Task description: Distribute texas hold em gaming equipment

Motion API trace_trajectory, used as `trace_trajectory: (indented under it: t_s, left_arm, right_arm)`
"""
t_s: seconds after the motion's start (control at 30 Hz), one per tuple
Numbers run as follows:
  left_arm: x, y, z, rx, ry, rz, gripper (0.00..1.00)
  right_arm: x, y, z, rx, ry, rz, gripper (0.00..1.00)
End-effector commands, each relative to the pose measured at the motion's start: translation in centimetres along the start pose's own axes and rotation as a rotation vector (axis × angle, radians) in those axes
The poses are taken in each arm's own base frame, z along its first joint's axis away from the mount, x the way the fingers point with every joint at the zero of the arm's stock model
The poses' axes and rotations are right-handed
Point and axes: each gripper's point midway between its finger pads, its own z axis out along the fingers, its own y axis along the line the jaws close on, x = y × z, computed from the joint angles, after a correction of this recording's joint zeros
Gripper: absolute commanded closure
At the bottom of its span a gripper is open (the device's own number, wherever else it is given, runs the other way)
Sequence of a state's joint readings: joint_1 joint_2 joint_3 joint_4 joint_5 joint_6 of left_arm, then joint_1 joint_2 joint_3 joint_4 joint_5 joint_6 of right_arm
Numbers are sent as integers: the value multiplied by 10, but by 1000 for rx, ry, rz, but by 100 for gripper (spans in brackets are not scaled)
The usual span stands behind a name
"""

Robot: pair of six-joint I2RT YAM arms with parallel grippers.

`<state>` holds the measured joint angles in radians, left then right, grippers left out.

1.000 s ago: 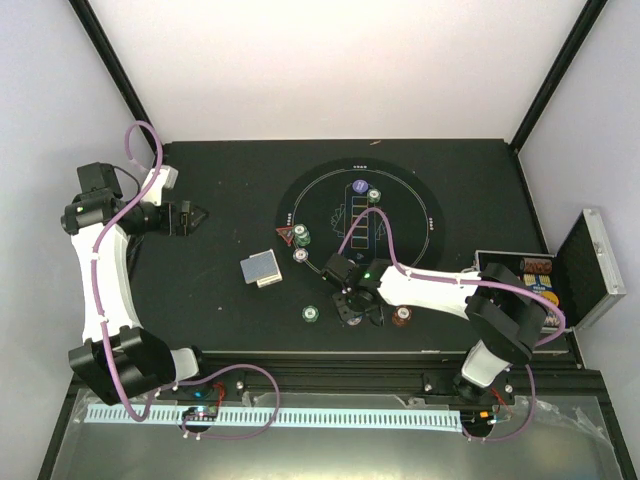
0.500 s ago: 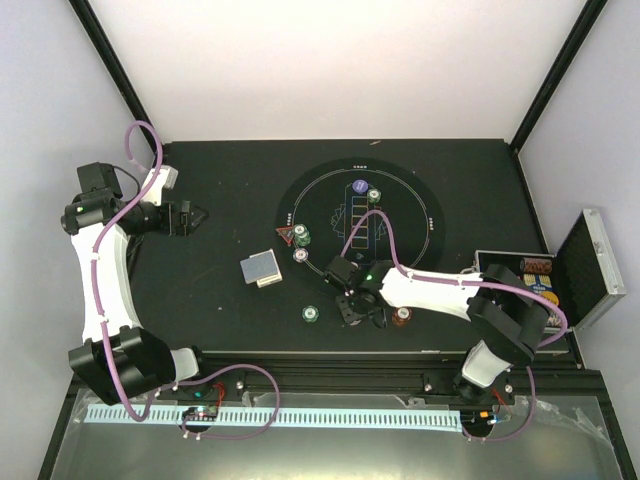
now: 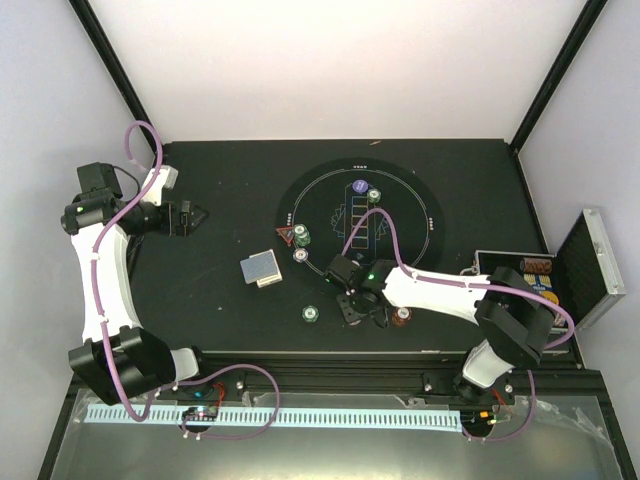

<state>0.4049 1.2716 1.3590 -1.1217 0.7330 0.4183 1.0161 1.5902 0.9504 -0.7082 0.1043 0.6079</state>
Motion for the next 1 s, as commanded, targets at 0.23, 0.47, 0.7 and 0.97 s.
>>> trace_trajectory:
  t_s: [0.23,0.47,0.7,0.97]
  left_arm:
    - [-10,-6,-7,18,-29,12,1]
    - [-8,-5,-6,18,-22,8,1]
    - [-7,-4,-6,16,-19,10,1]
    - [-5,2,3,36,3,-21,1]
  right_arm:
    - [-43,2,-44,36,-118,-27,75]
    - [-116,-38,-66,84,-201,37,75]
    - [-216,-130,-71,144,-274,214,74]
    - [-279,-221,-18,183,-235,382,74]
